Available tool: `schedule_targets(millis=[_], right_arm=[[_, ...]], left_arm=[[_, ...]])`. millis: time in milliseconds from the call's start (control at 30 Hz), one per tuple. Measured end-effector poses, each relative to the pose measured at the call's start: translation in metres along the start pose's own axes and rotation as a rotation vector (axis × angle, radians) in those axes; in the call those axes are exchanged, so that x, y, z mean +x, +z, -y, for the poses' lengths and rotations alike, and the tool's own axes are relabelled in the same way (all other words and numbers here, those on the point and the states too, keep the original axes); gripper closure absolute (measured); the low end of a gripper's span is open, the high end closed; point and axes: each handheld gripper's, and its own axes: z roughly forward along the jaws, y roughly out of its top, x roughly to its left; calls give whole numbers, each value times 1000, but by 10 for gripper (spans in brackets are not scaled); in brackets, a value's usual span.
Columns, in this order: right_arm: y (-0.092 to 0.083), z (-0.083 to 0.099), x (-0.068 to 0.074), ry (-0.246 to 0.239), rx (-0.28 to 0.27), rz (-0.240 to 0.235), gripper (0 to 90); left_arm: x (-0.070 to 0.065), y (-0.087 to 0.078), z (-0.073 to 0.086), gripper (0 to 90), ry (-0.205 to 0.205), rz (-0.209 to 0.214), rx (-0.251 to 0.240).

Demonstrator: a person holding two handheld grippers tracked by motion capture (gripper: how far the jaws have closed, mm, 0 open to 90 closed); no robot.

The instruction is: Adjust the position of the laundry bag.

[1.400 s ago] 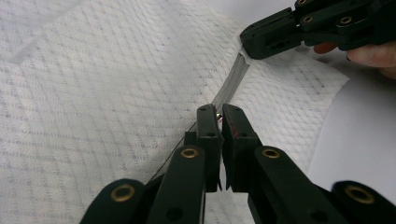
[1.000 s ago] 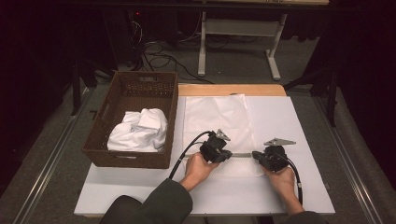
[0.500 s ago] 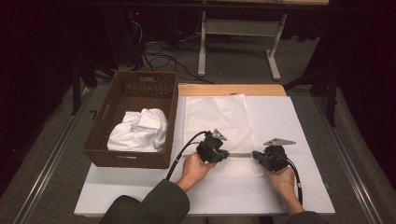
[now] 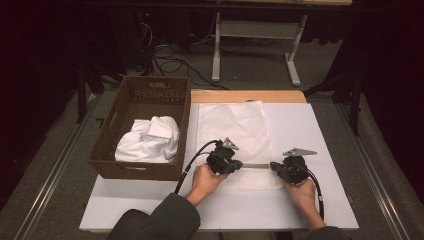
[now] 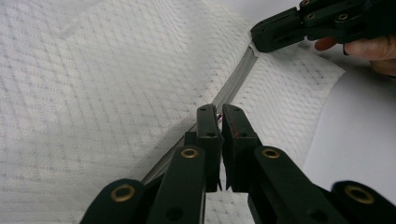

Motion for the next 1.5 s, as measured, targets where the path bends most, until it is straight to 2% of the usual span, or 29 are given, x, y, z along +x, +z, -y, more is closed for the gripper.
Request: schedule_targets(millis=[200,667,1500], right_arm=[[0,0,0,0,0,-4,899],[0,0,0,-6,-1,1,899],[0,0,0,-4,-2,-1,899]], left_arm=[[2,-2,1,860,4,-15,16],[4,-6,4,860,5,-14,12],[8,-16,12,861,13,-52,19]])
